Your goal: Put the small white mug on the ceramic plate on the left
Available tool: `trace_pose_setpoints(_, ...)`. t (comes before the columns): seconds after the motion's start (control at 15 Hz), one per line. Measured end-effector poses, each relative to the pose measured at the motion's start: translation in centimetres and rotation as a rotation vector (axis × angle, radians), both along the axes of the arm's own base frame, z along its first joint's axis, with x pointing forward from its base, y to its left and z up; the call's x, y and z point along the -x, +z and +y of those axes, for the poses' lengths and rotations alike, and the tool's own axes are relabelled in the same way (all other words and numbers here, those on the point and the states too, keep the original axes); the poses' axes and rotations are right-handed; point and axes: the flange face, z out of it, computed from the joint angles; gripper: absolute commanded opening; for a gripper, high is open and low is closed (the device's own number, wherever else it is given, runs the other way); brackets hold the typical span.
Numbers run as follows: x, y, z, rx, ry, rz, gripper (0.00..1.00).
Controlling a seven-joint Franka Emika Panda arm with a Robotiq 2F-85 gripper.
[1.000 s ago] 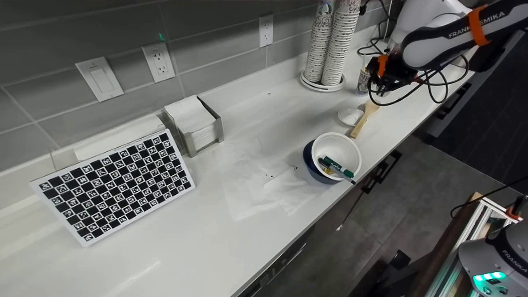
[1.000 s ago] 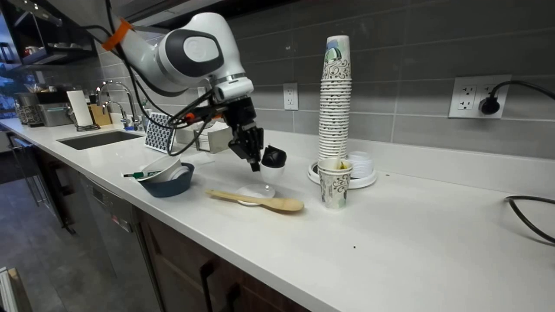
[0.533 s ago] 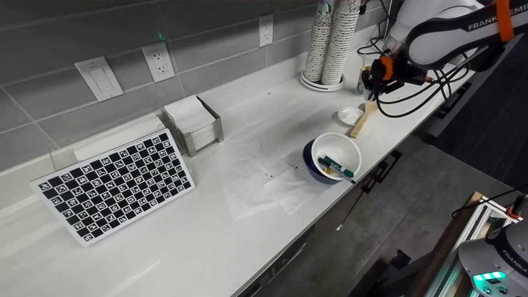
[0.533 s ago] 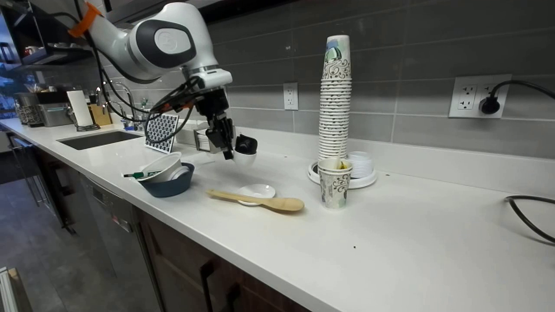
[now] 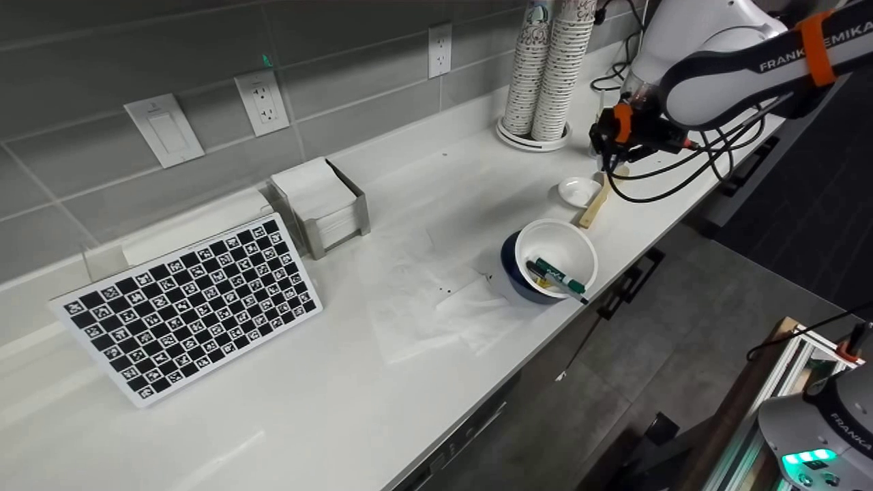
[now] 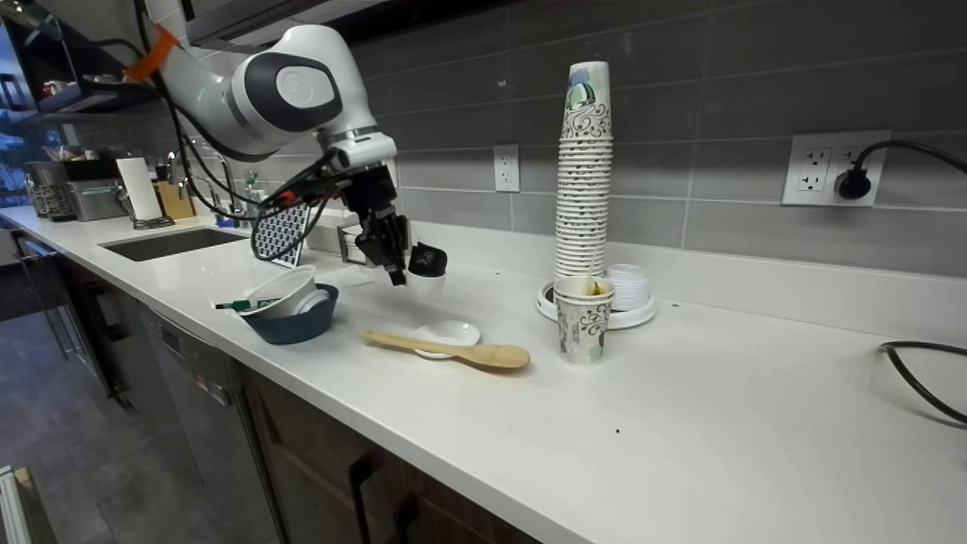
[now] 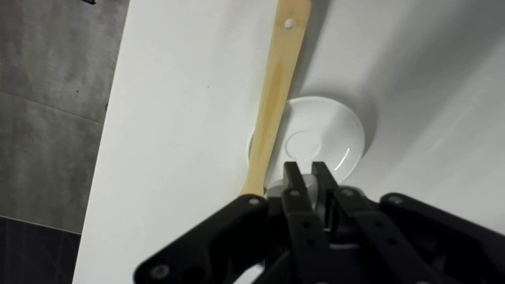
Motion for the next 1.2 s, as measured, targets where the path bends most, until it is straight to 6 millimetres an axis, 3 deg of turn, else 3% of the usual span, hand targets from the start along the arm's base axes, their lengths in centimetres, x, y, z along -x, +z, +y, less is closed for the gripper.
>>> trace_pose_setpoints(0.73, -2.6, -5.7, 1.6, 0.074, -0.092, 0.007, 0.03)
trace_pose_setpoints(1.2, -4.5, -7.8, 1.5, 0.085, -0.118, 0.021, 0.03)
